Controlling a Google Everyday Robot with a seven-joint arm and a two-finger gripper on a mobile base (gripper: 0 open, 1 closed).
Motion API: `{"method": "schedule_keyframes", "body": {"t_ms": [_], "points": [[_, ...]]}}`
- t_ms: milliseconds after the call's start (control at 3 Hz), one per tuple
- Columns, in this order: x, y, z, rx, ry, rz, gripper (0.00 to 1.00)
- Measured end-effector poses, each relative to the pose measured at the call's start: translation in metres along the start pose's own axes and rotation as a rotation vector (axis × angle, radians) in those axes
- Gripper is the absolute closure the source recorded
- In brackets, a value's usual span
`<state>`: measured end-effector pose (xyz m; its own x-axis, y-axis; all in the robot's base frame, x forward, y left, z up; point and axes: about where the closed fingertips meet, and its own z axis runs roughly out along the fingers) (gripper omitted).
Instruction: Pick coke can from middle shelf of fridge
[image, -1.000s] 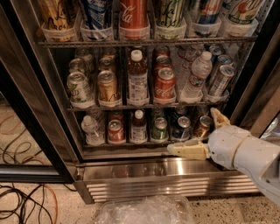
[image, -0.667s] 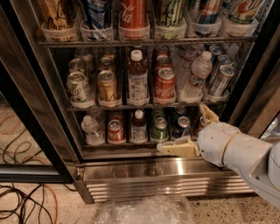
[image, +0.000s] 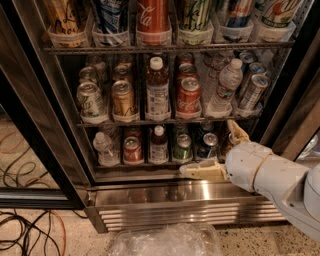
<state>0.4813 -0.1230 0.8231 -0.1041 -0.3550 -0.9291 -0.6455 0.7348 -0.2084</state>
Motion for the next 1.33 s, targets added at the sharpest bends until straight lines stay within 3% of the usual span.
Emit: {"method": "schedule_keyframes", "body": {"t_ms": [333,667,1000,1333], "points": [[0.015,-0.006,0.006,0.035,-0.055,-0.008,0.0],[0.029,-0.007,0.018,0.027,-0.145,-0.011,0.0],[0.042,-0.008,0.032,-0.025,-0.262,0.015,0.0],[0.041,-0.008,0.032,-0.025,-0.262,0.015,0.0]]}}
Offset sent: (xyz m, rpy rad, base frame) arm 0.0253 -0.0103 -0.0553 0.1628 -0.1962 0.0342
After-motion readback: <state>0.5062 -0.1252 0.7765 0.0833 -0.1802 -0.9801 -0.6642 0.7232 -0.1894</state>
